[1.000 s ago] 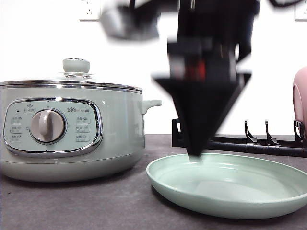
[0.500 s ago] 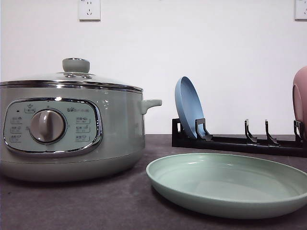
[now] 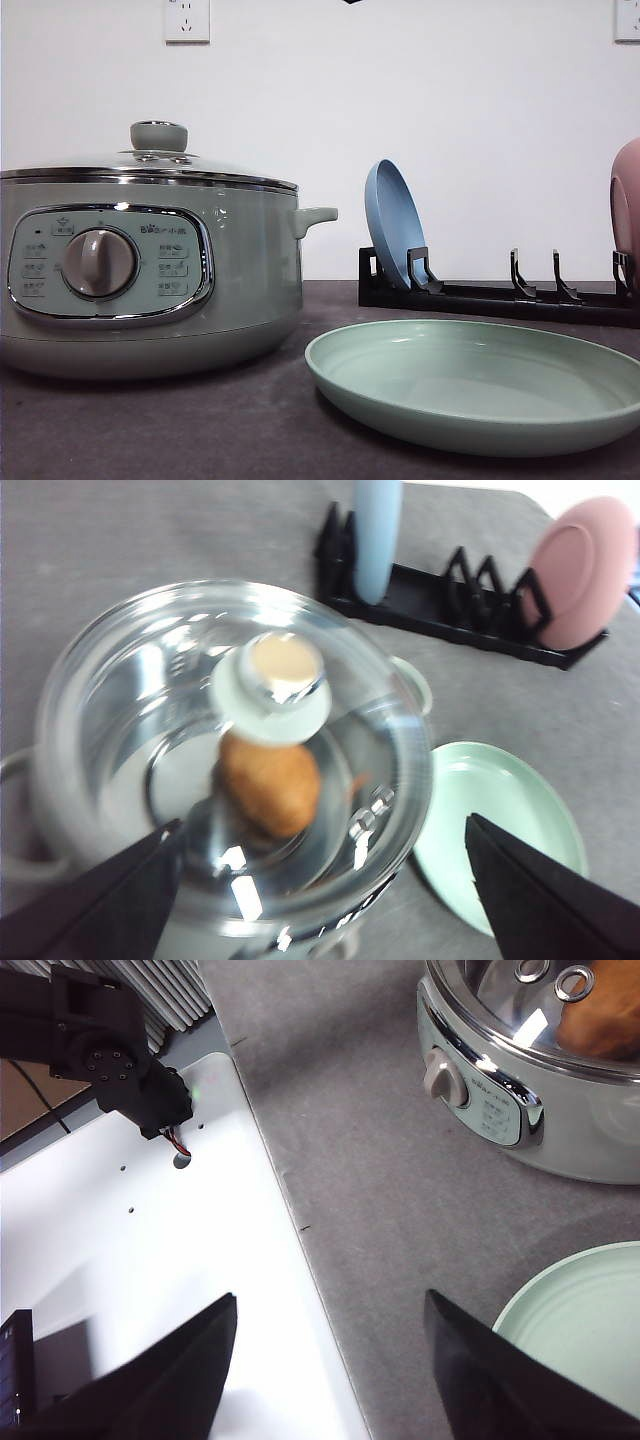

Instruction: Transfer potato from steamer to green plate

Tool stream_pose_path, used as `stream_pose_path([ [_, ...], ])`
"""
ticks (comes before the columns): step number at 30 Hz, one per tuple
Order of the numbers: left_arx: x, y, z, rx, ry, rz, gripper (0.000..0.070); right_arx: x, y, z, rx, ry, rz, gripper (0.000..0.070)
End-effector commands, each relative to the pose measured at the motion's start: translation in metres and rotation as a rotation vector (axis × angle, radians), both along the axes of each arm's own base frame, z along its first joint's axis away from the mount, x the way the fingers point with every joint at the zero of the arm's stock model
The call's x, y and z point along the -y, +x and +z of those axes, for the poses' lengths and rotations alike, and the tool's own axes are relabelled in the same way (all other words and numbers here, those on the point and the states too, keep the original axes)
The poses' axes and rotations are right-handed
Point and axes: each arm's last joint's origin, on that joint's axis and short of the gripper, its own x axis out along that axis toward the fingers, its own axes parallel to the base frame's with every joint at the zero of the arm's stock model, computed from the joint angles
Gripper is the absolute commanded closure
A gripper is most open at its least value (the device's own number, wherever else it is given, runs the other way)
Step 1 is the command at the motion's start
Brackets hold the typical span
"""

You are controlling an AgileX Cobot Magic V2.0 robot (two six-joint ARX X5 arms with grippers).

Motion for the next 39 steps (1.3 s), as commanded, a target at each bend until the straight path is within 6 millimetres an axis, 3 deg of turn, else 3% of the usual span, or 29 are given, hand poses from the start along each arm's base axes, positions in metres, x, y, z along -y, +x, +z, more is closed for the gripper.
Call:
stream_pose_path([
  [1, 0.004, 0.008, 0.016, 0.037, 0.012, -0.006, 0.0127, -0.004, 0.0, 0.003, 0.006, 0.011, 0.012, 0.0329],
  [7, 0.025, 0.041, 0.04, -0.002, 0.117, -0.045, 0.0128, -0.004, 0.0, 0.003, 0.006, 0.011, 0.012, 0.0329],
  [14, 0.059, 0.082, 0.042, -0.099, 0.276, -0.08, 0.0128, -0.004, 0.0, 0.003, 0.007, 0.011, 0.011, 0.0329],
  [21, 0.084, 0.117, 0.028, -0.186, 0.422, -0.076, 0.0143, -0.004, 0.0, 0.003, 0.007, 0.011, 0.011, 0.0329],
  [27, 0.095, 0.14, 0.009, -0.266, 0.464, -0.092, 0.0143, -0.004, 0.0, 0.003, 0.007, 0.011, 0.011, 0.0329],
  [39, 0.105, 0.165, -0.024, -0.364, 0.508, -0.11, 0.0146, -0.004, 0.0, 0.003, 0.009, 0.01, 0.011, 0.0329],
])
